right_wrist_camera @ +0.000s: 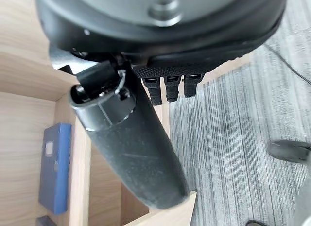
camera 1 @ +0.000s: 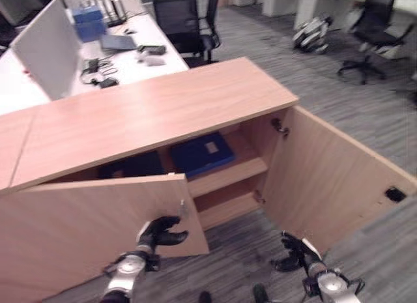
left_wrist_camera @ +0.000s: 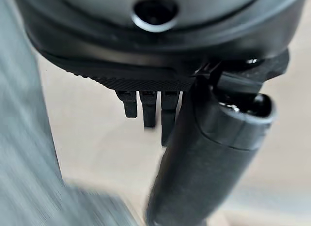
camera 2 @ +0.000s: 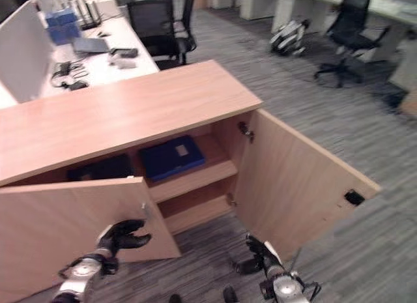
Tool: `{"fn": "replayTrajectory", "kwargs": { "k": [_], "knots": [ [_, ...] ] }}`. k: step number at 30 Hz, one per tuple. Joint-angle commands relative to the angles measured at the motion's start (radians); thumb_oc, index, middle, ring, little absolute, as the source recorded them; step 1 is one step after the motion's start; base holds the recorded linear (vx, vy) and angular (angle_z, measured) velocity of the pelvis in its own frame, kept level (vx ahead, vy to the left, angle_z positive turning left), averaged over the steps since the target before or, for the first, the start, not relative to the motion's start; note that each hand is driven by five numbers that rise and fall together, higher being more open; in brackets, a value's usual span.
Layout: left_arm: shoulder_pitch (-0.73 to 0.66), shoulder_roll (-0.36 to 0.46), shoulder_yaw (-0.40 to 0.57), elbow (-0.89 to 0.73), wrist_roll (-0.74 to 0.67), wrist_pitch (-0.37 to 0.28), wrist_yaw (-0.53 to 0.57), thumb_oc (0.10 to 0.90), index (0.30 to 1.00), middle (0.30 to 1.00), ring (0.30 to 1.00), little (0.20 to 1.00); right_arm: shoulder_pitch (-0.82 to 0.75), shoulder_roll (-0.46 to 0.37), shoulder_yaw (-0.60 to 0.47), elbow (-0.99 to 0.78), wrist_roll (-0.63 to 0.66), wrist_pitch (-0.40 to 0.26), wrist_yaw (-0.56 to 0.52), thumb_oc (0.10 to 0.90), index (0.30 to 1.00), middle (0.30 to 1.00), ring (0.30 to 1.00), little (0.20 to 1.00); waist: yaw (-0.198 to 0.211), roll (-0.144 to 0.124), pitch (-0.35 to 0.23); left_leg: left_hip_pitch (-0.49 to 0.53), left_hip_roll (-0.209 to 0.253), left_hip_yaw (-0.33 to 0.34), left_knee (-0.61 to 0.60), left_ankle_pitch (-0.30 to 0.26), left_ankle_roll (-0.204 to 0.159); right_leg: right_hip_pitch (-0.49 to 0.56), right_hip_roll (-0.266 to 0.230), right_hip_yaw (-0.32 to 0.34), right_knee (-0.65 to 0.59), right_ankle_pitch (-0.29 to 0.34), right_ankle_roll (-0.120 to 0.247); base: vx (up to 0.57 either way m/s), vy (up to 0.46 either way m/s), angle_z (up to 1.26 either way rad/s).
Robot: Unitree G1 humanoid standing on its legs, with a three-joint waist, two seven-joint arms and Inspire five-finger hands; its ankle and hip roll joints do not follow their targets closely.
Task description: Put the empty folder in the office cabinet
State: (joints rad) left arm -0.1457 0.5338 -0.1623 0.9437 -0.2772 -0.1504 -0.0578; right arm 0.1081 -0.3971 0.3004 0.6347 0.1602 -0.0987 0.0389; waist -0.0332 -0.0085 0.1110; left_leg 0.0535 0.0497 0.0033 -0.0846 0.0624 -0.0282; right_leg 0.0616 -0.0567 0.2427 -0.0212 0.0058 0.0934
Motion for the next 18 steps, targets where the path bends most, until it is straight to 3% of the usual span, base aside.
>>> {"fn": "replayTrajectory", "kwargs": {
  "k": [1, 2, 7, 12, 17, 18],
  "knots": [
    [-0.183, 0.123, 0.124, 0.031, -0.005, -0.102, 0.092, 0.800, 0.900, 0.900, 0.900, 0.900, -0.036, -0.036, -0.021, -0.075, 0.022, -0.076, 0.022, 0.800, 0.900, 0.900, 0.900, 0.900, -0.007, 0.014, -0.065, 0.038, 0.043, 0.035, 0.031, -0.040, -0.069, 0.031, -0.003, 0.019, 0.059, -0.099, 0.053, 0.14, 0.191, -0.10],
    [-0.211, 0.179, 0.150, 0.064, 0.001, -0.102, 0.096, 0.800, 0.900, 0.900, 0.900, 0.900, -0.013, -0.028, -0.025, -0.081, 0.034, -0.078, 0.033, 0.800, 0.900, 0.900, 0.900, 0.900, -0.016, 0.005, -0.072, 0.059, 0.041, 0.060, 0.017, -0.048, -0.063, 0.021, -0.007, 0.033, 0.078, -0.097, 0.065, 0.12, 0.186, -0.19],
    [-0.251, 0.278, 0.188, 0.097, 0.007, -0.106, 0.105, 0.800, 0.900, 0.900, 0.900, 0.900, 0.014, -0.004, -0.030, -0.056, 0.056, -0.075, 0.045, 0.800, 0.900, 0.900, 0.900, 0.900, -0.023, -0.009, -0.089, 0.086, 0.026, 0.095, 0.007, -0.076, -0.045, 0.003, -0.026, 0.039, 0.097, -0.084, 0.098, 0.04, 0.140, -0.29],
    [-0.260, 0.313, 0.197, 0.120, 0.020, -0.106, 0.107, 0.800, 0.900, 0.900, 0.900, 0.900, 0.026, 0.014, -0.031, -0.029, 0.067, -0.073, 0.051, 0.800, 0.900, 0.900, 0.900, 0.900, -0.022, -0.013, -0.096, 0.098, 0.015, 0.107, 0.006, -0.091, -0.036, -0.008, -0.043, 0.028, 0.117, -0.077, 0.116, 0.00, 0.109, -0.08],
    [-0.201, 0.274, 0.229, 0.075, -0.002, -0.114, 0.114, 0.800, 0.900, 0.900, 0.900, 0.900, 0.012, 0.038, -0.025, -0.023, 0.064, -0.069, 0.044, 0.800, 0.900, 0.900, 0.900, 0.900, -0.007, -0.019, -0.082, 0.112, 0.010, 0.124, 0.008, -0.103, -0.024, -0.040, -0.041, -0.009, 0.176, -0.069, 0.134, -0.04, 0.056, -0.05],
    [-0.128, 0.185, 0.225, -0.005, -0.003, -0.125, 0.109, 0.800, 0.900, 0.900, 0.900, 0.900, 0.016, 0.058, -0.039, -0.011, 0.058, -0.069, 0.037, 0.800, 0.900, 0.900, 0.900, 0.900, 0.008, -0.019, -0.076, 0.120, 0.004, 0.122, 0.003, -0.109, -0.015, -0.049, -0.042, -0.044, 0.193, -0.070, 0.136, -0.04, 0.037, -0.14]
  ]
}}
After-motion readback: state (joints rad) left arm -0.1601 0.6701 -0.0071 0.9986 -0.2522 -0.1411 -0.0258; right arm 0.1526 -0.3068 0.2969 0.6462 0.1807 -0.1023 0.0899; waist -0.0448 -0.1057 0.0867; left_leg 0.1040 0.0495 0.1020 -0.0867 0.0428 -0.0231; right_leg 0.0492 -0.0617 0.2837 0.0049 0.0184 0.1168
